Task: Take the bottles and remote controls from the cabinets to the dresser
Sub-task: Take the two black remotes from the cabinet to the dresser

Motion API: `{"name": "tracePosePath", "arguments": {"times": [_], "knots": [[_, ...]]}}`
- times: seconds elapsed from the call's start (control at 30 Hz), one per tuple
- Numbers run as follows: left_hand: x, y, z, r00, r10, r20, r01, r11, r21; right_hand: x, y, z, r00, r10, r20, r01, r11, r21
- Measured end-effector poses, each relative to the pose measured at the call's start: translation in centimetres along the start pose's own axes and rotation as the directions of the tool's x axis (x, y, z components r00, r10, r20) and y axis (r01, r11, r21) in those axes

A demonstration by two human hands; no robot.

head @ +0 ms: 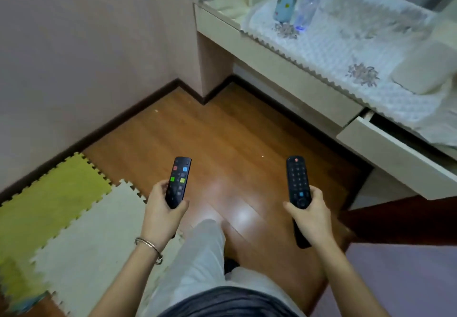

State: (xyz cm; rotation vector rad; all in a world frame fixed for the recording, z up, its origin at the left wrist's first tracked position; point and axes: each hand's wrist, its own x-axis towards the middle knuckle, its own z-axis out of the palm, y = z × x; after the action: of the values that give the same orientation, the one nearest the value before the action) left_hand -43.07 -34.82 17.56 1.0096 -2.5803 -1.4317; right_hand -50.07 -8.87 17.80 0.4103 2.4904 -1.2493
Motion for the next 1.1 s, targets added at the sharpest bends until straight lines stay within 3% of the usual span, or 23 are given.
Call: {"name": "tracePosePath", "arguments": {"times": [0.33, 0.47, 0.6, 0.73, 1.1], "knots": [[23.3, 6.7, 3.5, 0.978, 0.127, 0.162, -0.141, 0.987, 0.075, 16.1, -9.0, 2.7, 0.982, 0.068, -0.179, -0.067, 0.998, 0.010], [32.4, 12.3, 3.1, 0.966, 0.195, 0.168, -0.217, 0.968, 0.127, 21.9, -14.2, 2.1, 0.972, 0.031, -0.232, -0.037, 0.999, -0.022], [39.6, 18.8, 5.2, 0.931, 0.300, 0.207, -0.333, 0.931, 0.149, 26.9, -16.2, 0.6, 0.940, 0.092, -0.327, -0.081, 0.996, 0.049], [43.1, 24.2, 10.3, 0.868, 0.387, 0.312, -0.441, 0.889, 0.123, 31.3, -16.2, -1.5, 0.919, 0.161, -0.360, -0.136, 0.986, 0.095], [45.8, 35.1, 25.2, 0.790, 0.414, 0.451, -0.501, 0.861, 0.088, 44.1, -16.0, -9.4, 0.924, 0.172, -0.342, -0.135, 0.982, 0.129]]}}
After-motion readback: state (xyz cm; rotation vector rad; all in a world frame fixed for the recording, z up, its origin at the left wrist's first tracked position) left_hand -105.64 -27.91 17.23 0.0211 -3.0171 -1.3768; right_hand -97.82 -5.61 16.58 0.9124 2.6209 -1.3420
